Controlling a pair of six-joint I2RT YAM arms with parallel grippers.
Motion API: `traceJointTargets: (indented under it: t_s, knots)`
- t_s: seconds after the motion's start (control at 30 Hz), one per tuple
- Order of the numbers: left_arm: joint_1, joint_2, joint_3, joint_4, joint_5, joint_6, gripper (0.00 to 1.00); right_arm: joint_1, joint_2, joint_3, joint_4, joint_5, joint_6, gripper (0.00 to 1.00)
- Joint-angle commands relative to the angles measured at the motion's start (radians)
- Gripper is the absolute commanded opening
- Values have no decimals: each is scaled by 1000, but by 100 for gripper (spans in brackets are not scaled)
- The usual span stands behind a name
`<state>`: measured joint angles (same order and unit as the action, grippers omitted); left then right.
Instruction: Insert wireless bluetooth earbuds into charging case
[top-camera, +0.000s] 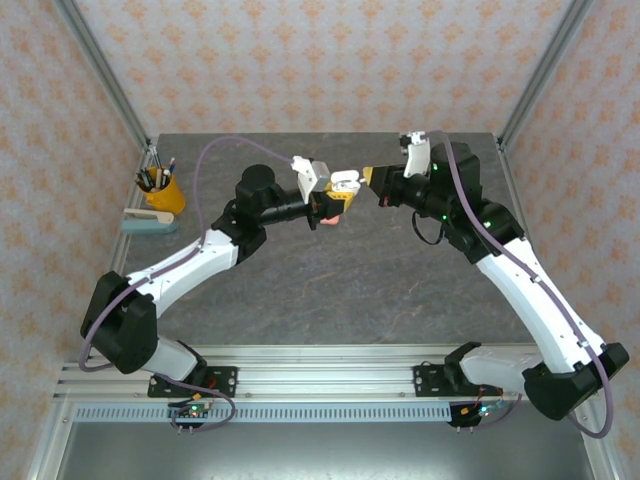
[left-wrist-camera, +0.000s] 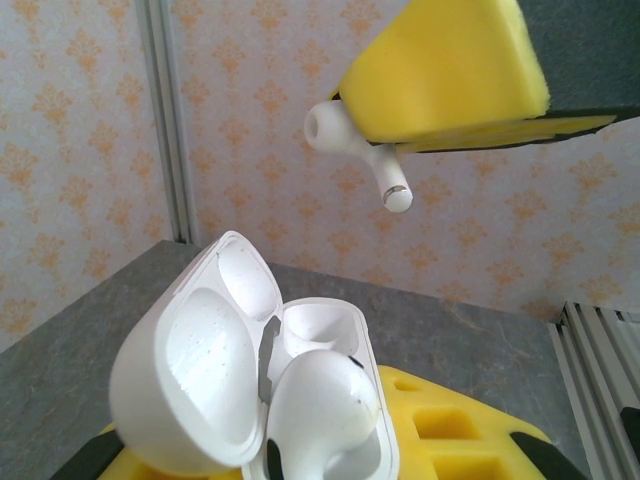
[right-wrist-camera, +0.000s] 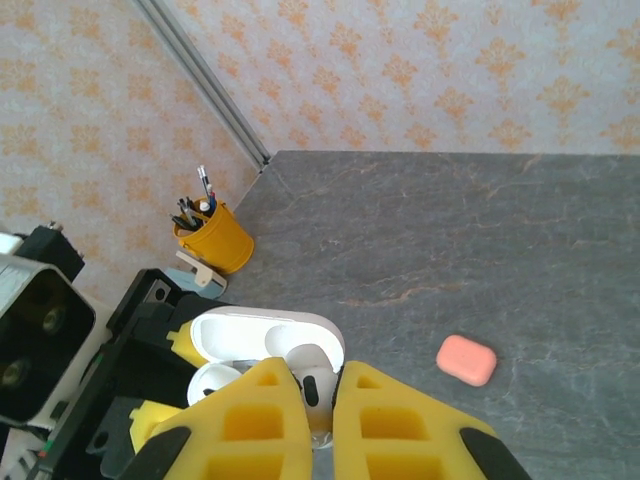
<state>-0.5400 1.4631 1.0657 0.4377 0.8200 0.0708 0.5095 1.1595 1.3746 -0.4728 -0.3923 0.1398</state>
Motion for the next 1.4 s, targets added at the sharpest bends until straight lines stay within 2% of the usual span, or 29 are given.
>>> traceJointTargets:
  t_s: [0.0, 0.27, 0.53, 0.63, 0.7, 0.8, 0.9, 0.97, 1.03, 1.1, 1.13, 1.17, 1.23, 1.37]
  knots:
    - [12, 2, 38, -52, 58, 42, 0, 3, -19, 29, -31, 15, -106, 7]
    - [18, 24, 104, -192, 122, 108, 0, 42, -5, 19, -55, 60, -209, 6]
    - [21, 42, 147, -263, 159, 132, 0, 78, 19, 21, -72, 137, -253, 5]
    - [21, 43, 142, -257, 151, 129, 0, 80, 40, 8, -55, 200, -220, 5]
    - [25, 38, 123, -239, 132, 123, 0, 74, 49, -3, -50, 294, -169, 6]
    - [45, 19, 51, -145, 90, 73, 0, 24, 58, -28, -65, 390, -47, 8]
    - [57, -14, -28, -40, 10, 28, 0, -53, 92, -76, -100, 426, 80, 16]
    - [57, -34, -63, -3, -31, 13, 0, -127, 134, -120, -126, 434, 163, 18]
    - [57, -53, -92, 31, -69, 0, 0, -206, 161, -186, -116, 417, 245, 28]
    - [57, -71, -119, 59, -96, -8, 0, -280, 184, -255, -79, 384, 311, 33]
    - [57, -80, -129, 66, -110, -16, 0, -308, 197, -291, -51, 363, 330, 40]
    - [57, -86, -136, 69, -122, -22, 0, -332, 219, -306, -43, 347, 348, 47]
    - [58, -96, -150, 87, -148, -44, 0, -355, 277, -305, -55, 339, 363, 53]
    - [56, -110, -197, 152, -210, -94, 0, -374, 414, -257, -119, 348, 419, 55]
